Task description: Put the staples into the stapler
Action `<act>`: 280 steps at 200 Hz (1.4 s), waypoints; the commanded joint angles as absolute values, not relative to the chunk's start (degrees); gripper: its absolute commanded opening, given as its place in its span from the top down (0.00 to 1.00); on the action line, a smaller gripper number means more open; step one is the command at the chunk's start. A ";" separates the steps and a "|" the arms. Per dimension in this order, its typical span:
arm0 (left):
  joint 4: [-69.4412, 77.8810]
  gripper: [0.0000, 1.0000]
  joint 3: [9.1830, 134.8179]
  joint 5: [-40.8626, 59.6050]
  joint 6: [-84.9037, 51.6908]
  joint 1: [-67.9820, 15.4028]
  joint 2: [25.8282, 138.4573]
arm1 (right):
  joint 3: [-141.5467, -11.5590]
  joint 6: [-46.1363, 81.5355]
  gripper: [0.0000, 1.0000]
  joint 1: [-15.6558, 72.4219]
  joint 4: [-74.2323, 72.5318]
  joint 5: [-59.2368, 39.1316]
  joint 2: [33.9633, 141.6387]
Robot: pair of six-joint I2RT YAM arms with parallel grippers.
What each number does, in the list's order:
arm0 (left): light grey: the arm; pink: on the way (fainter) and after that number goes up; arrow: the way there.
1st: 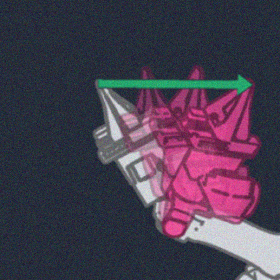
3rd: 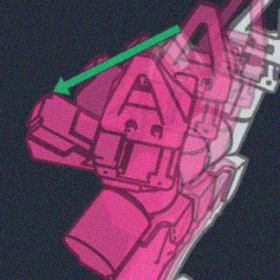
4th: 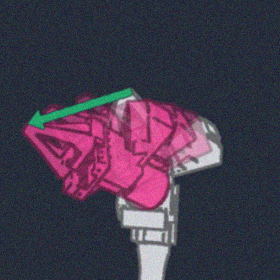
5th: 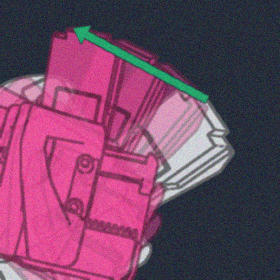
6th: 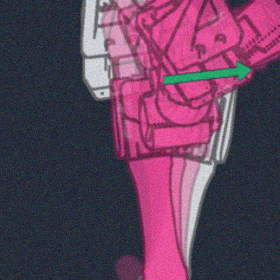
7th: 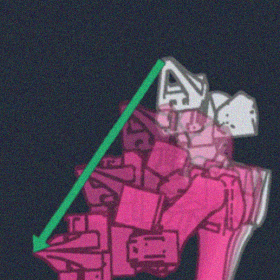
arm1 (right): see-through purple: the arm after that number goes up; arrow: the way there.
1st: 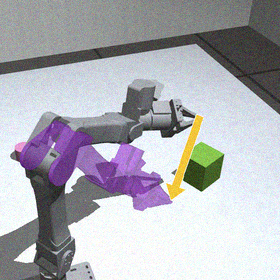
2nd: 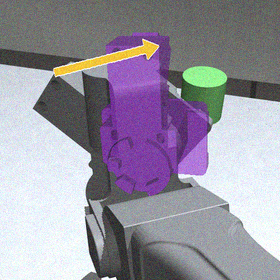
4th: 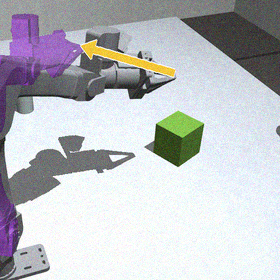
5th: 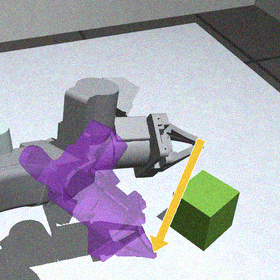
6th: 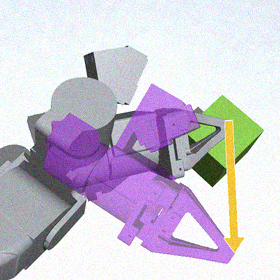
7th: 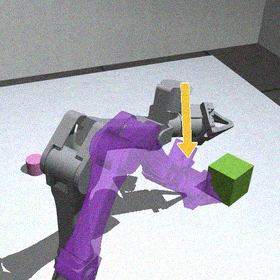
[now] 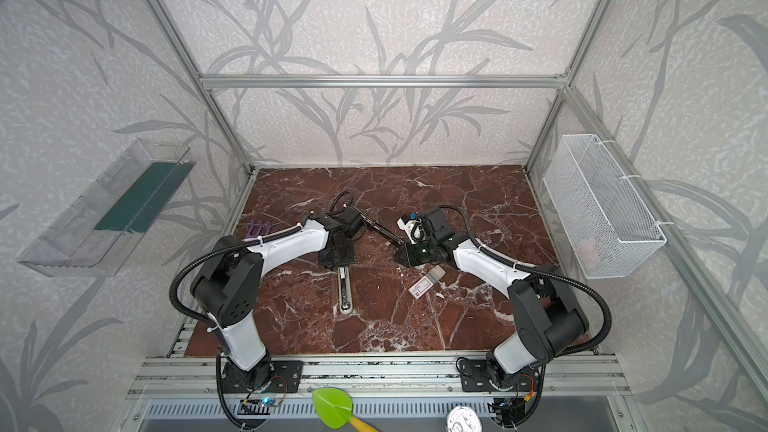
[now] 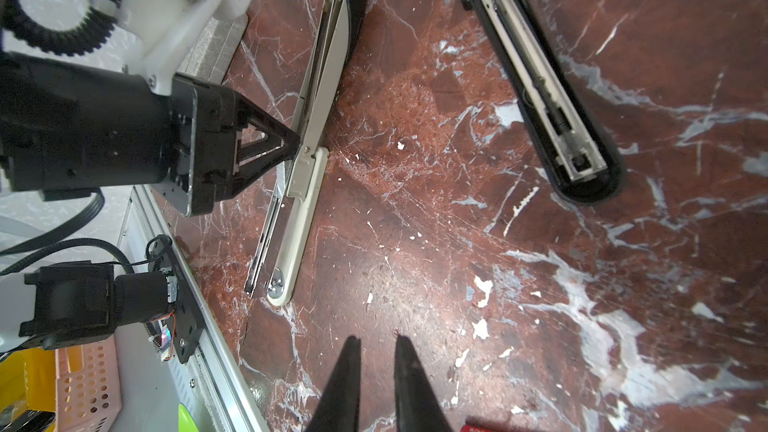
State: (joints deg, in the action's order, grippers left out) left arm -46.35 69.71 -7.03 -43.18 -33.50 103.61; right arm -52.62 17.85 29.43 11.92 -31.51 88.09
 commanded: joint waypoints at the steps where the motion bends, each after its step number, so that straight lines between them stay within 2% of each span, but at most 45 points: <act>1: -49.72 0.73 68.20 -7.43 -44.62 -34.00 101.71 | -53.44 17.14 0.81 29.27 12.32 -31.72 88.07; 94: -50.71 0.69 68.64 -11.29 -45.50 -34.10 100.24 | -53.35 16.96 0.82 29.27 12.14 -32.33 87.80; 280: -51.20 0.71 65.82 -7.00 -45.93 -35.84 100.37 | -53.00 17.49 0.82 29.18 11.74 -32.35 88.15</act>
